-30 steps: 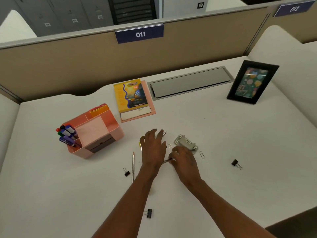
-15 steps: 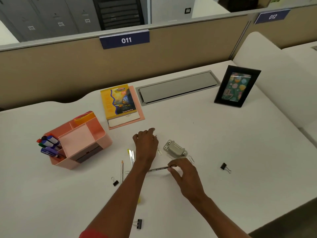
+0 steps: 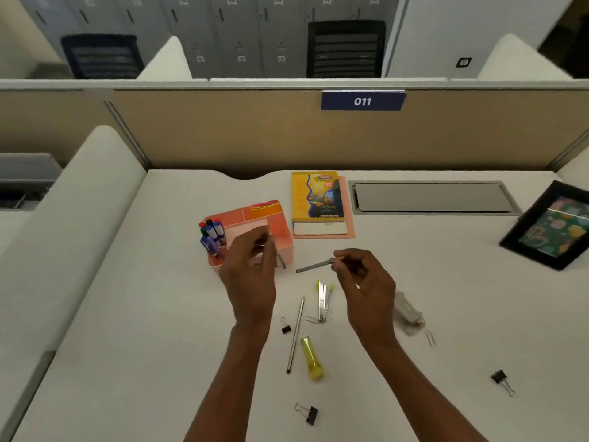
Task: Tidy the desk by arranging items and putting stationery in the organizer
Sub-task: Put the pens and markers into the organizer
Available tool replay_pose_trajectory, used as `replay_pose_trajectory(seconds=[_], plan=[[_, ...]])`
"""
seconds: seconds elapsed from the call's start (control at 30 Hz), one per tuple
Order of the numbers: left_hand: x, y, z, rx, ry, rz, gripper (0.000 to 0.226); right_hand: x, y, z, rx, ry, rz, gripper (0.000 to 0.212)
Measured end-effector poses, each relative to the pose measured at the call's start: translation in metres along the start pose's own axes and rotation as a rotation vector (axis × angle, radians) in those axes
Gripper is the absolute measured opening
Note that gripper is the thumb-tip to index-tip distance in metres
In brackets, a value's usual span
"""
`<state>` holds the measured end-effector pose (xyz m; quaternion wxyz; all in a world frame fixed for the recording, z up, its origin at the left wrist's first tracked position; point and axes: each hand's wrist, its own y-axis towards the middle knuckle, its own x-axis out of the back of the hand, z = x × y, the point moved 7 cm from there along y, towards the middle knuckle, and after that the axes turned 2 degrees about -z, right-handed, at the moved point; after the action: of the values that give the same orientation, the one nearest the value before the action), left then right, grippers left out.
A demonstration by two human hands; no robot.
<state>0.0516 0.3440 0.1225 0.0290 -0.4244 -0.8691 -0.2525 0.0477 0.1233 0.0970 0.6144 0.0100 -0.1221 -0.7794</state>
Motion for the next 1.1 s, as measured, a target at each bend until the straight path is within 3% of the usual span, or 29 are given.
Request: replay_pose_trajectory(seconds=[0.13,0.23,0.6,0.93,1.1], plan=[[0.068,0.028,0.024,0.019,0.05,-0.22,0.025,-0.07,0.011,0.033,0.135,-0.006,0.06,0.019],[0.092,0.041,0.042,0.05,0.062,-0.294,0.027,-0.113,0.015,0.045,0.184,-0.025,0.107,0.021],[0.073,0.054,0.105,0.18,0.123,-0.159,0.023,-0.191,0.03,0.057,0.277,-0.194,0.201,0.021],[0.064,0.04,0.152,0.338,0.23,-0.104,0.029,-0.227,0.033,0.029,0.226,-0.328,0.336,0.025],[0.063,0.034,0.151,0.311,0.268,-0.116,0.033,-0.234,0.029,0.016,0.183,-0.373,0.385,0.026]])
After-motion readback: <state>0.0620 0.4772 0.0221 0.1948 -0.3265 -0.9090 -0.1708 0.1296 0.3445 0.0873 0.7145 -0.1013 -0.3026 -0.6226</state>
